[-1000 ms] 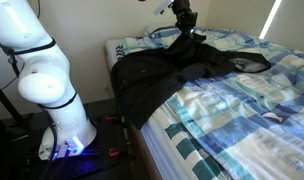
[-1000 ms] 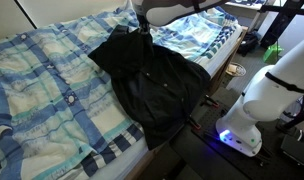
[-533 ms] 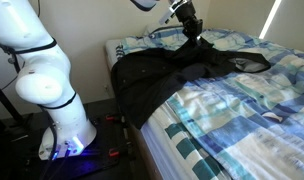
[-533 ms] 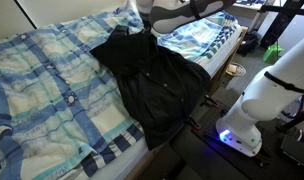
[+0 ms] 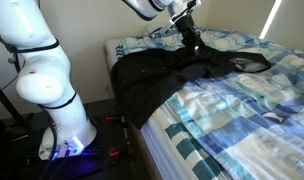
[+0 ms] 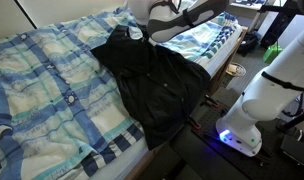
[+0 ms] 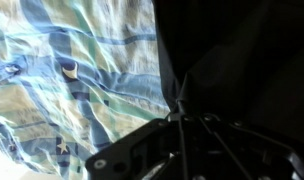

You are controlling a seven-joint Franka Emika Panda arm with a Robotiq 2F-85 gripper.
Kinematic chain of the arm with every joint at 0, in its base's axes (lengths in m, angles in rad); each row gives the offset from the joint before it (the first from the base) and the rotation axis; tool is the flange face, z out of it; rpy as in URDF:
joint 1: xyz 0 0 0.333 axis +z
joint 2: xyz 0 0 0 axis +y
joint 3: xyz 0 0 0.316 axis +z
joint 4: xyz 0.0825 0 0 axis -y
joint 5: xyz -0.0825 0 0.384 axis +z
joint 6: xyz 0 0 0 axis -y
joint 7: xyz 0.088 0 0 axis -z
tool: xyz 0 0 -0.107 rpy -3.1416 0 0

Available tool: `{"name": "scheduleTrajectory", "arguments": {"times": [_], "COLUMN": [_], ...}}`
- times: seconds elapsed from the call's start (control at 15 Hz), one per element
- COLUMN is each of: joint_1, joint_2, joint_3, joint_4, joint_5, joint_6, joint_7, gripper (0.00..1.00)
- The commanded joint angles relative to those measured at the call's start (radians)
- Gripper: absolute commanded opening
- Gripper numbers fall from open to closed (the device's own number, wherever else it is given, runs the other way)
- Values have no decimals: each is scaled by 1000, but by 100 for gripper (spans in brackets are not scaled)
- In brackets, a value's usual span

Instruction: Bring the left sleeve to the middle of the shirt

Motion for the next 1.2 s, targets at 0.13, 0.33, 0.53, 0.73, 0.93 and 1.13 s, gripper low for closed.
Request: {"name": "scheduleTrajectory", "arguments": {"times": [0.13, 0.33, 0.53, 0.73, 0.93, 1.13], "joint_1": [9, 9, 9, 9, 10, 12], "joint_2": [-1, -1, -1, -1, -6, -18], "joint_3": [-8, -9, -9, -10, -9, -8], "joint_4": [3, 3, 3, 3, 5, 5], "joint_5": [0, 0, 0, 4, 3, 8], "joint_6": [-2, -2, -2, -1, -5, -13], "joint_7": [0, -1, -1, -5, -7, -13], "gripper": [1, 1, 1, 27, 47, 71]}}
